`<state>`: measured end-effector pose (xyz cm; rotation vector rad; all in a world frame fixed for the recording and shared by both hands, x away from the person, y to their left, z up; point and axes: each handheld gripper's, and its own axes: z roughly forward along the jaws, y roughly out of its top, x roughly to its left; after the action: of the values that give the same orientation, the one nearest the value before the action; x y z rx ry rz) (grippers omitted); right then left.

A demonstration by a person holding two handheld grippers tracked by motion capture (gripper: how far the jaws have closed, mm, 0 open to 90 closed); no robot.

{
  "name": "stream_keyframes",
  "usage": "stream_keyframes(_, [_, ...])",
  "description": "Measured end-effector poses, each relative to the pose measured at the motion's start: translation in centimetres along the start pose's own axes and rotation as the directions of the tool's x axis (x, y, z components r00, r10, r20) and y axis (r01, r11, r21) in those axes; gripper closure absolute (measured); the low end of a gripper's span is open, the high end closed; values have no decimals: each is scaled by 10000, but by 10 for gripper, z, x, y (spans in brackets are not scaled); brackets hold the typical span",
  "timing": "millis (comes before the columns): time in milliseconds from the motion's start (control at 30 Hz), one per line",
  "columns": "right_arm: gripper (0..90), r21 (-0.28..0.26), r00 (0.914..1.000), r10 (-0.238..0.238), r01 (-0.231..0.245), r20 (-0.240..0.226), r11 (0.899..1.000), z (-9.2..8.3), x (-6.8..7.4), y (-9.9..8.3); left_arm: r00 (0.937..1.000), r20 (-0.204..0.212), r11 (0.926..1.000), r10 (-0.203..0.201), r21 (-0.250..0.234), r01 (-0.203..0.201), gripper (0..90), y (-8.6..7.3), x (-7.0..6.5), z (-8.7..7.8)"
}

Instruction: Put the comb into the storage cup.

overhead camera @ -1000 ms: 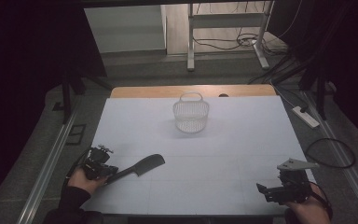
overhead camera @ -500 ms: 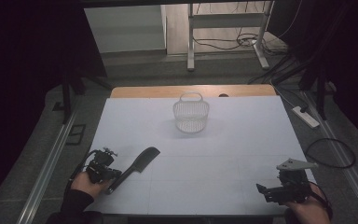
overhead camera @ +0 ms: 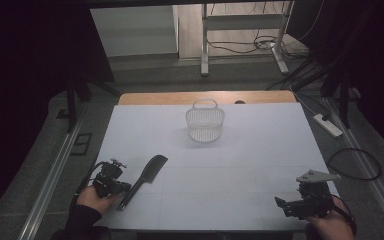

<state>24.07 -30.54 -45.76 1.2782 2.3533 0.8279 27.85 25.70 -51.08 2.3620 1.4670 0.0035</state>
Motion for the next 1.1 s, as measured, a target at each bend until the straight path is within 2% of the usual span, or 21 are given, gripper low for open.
stream_keyframes(233, [0, -14, 10000, 5, -5, -13, 10000, 0, 0, 0, 9998, -204, 9981, -92, -610, 80, 731, -4, -7, -9])
stream_keyframes(333, [0, -20, 10000, 2, -2, -11, 10000, 0, 0, 0, 9998, -20, 9946, -221, -1014, 218, 638, -6, -8, -14])
stream_keyframes(433, [0, -12, 10000, 3, -3, -15, 10000, 0, 0, 0, 9994, 165, 9915, -294, -1263, 312, 590, -8, -9, -16])
stream_keyframes(533, [0, -3, 10000, -2, 2, -10, 10000, 0, 0, 0, 9988, 129, 9893, -463, -1382, 476, 459, -9, -11, -18])
stream_keyframes(667, [0, 8, 10000, -18, 18, -13, 10000, 0, 0, 0, 9971, 303, 9841, -691, -1617, 731, 325, -11, -11, -20])
stream_keyframes(833, [0, 33, 10000, -50, 50, -12, 10000, 0, 0, 0, 9979, 182, 9800, -628, -1882, 651, 206, -12, -14, -24])
stream_keyframes(933, [0, 50, 10000, -74, 74, -17, 10000, 0, 1, 0, 9984, 307, 9784, -477, -1997, 529, 136, -14, -15, -26])
stream_keyframes(1100, [0, 60, 10000, -81, 81, -19, 9999, 0, 1, 0, 9992, 337, 9791, -198, -2018, 262, 56, -14, -20, -26])
